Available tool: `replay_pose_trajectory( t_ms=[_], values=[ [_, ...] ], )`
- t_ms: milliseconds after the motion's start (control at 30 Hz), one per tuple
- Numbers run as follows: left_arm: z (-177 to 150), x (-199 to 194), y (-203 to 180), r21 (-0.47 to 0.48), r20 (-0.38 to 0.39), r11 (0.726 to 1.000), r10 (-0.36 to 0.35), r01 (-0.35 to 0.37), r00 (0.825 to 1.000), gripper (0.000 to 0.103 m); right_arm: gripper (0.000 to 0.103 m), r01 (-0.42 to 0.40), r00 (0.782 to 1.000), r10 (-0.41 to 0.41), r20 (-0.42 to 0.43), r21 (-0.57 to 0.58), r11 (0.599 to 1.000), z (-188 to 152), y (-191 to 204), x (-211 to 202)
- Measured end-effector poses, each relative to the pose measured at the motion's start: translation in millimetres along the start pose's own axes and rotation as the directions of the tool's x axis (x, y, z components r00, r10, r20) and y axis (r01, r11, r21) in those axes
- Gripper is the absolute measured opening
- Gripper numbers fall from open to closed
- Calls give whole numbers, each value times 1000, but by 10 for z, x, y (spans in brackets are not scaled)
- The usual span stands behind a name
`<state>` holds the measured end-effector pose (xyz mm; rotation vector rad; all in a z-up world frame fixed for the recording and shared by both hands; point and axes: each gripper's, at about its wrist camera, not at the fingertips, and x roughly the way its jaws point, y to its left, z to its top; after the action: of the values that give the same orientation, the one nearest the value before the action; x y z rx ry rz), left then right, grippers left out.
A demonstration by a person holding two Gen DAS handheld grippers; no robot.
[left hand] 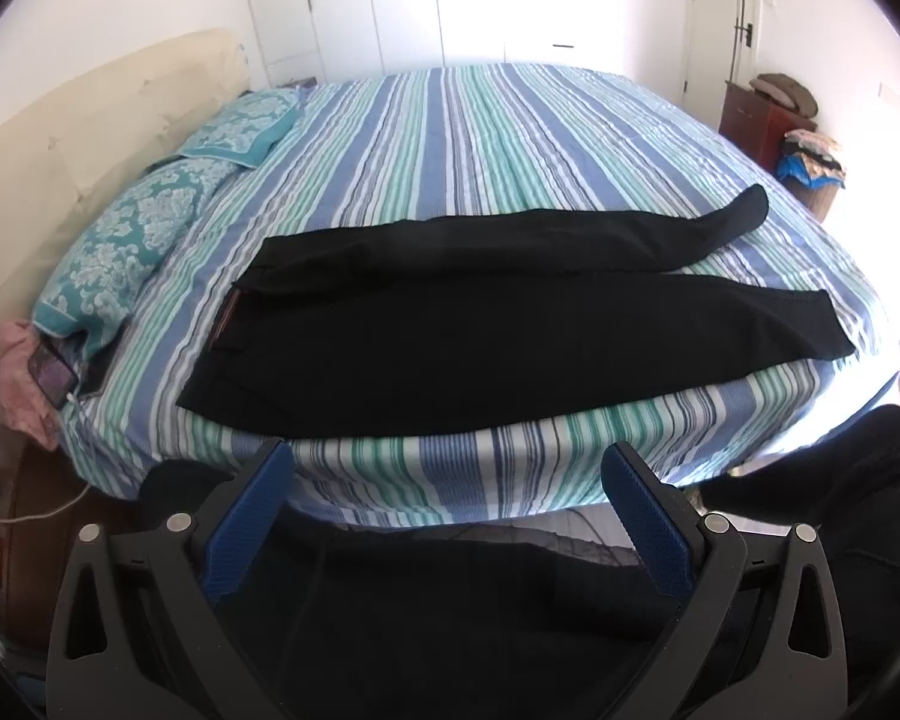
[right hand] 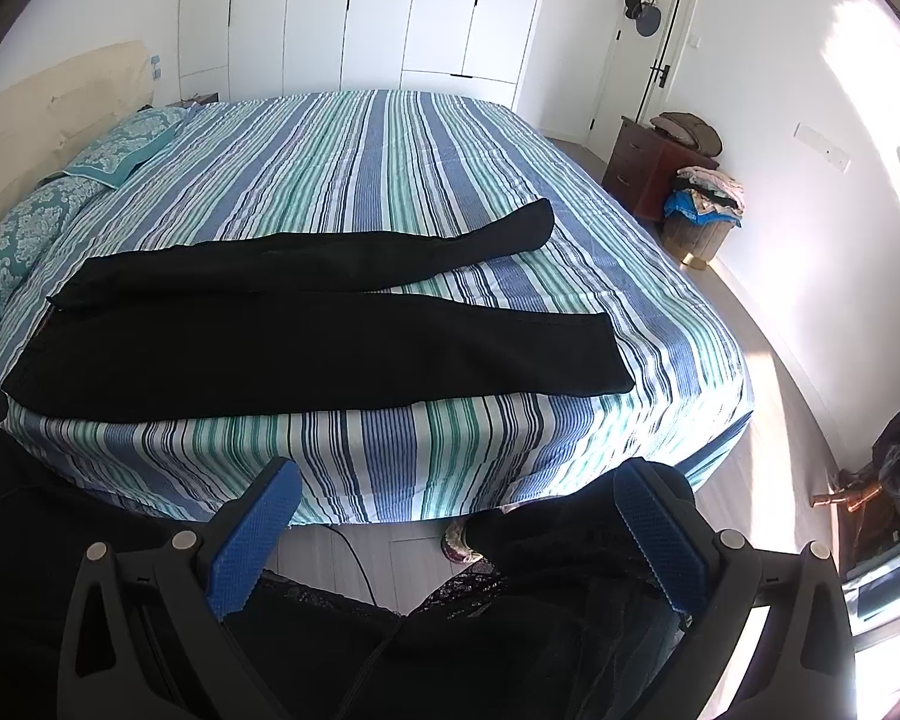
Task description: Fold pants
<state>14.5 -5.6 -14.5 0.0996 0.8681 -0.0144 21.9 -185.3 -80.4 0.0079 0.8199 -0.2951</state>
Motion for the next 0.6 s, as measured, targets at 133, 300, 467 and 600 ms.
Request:
replay_pose_trajectory(
  t_ms=[133,300,467,600],
  values=[
    [-9,14,15,0,-3,1000,5,-5,1000,102,103,3,1000,-3,1,-6,1000,3,17,1],
    [-4,13,-1,12,16,1000,22,-22,1000,102,103,6,1000,-6,4,-4,1000,5,17,0],
    [5,8,-13,29,17,999,33,-33,999,102,103,8,1000,-8,1,-10,1000,9,30,16],
    [8,12,-19,30,19,999,34,-34,999,102,103,12,1000,-12,-8,-13,1000,11,29,40]
  ],
)
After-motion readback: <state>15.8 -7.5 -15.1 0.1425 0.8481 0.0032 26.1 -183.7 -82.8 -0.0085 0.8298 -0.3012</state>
